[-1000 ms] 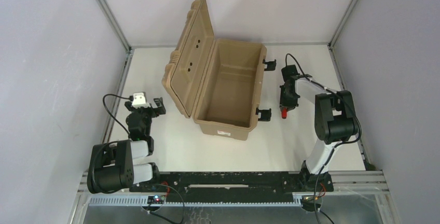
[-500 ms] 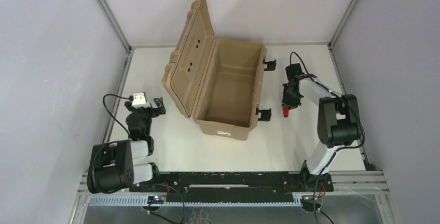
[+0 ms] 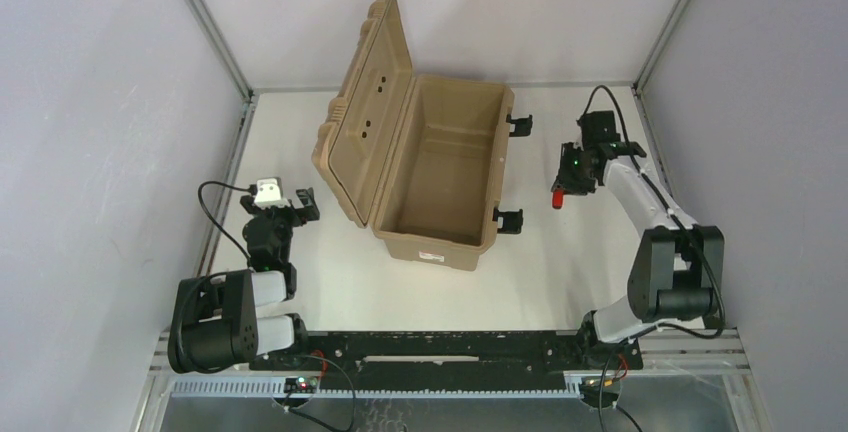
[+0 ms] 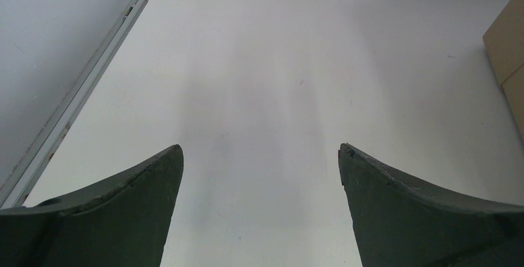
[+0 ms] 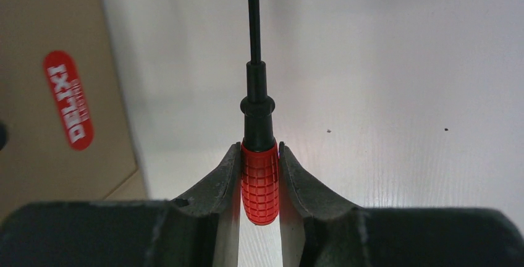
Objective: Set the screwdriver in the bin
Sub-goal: Pick up the screwdriver from the center of the board.
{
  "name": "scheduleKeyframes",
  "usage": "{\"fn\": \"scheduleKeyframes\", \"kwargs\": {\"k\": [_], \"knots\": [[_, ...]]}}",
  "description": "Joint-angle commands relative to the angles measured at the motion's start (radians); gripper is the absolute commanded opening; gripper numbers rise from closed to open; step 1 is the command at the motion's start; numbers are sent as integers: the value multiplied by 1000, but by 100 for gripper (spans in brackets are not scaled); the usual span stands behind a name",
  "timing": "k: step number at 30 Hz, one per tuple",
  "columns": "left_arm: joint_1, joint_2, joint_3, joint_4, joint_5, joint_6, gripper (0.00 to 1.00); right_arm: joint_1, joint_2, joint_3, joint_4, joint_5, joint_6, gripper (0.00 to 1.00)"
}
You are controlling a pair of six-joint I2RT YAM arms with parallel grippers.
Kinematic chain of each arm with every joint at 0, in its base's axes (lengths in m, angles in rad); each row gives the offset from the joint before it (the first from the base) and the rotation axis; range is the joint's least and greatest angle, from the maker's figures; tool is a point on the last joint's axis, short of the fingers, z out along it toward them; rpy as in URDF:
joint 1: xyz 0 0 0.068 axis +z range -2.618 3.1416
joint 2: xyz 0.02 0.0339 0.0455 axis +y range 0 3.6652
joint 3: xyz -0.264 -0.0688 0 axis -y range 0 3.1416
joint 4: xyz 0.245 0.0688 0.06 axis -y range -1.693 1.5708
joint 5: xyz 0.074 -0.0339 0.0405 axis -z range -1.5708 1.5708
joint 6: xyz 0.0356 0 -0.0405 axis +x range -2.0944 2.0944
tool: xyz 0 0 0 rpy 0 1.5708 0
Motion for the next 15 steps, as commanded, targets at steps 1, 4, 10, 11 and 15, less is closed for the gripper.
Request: {"fn": "scheduleKeyframes", "kwargs": {"k": [1, 4, 10, 11, 15], "knots": [[-6, -13, 40, 34, -6, -1, 100, -27, -107, 21, -13, -123, 6, 0], [-5, -13, 39, 34, -6, -1, 100, -48, -152, 40, -16, -199, 12, 0], [-5, -14, 40, 34, -6, 0, 100, -59, -201, 132, -31, -344, 45, 0], [-6, -14, 39, 33, -6, 0, 100, -59, -204, 149, -31, -381, 54, 0], [-5, -13, 40, 33, -6, -1, 100, -52, -215, 189, -6, -475, 110, 0]]}}
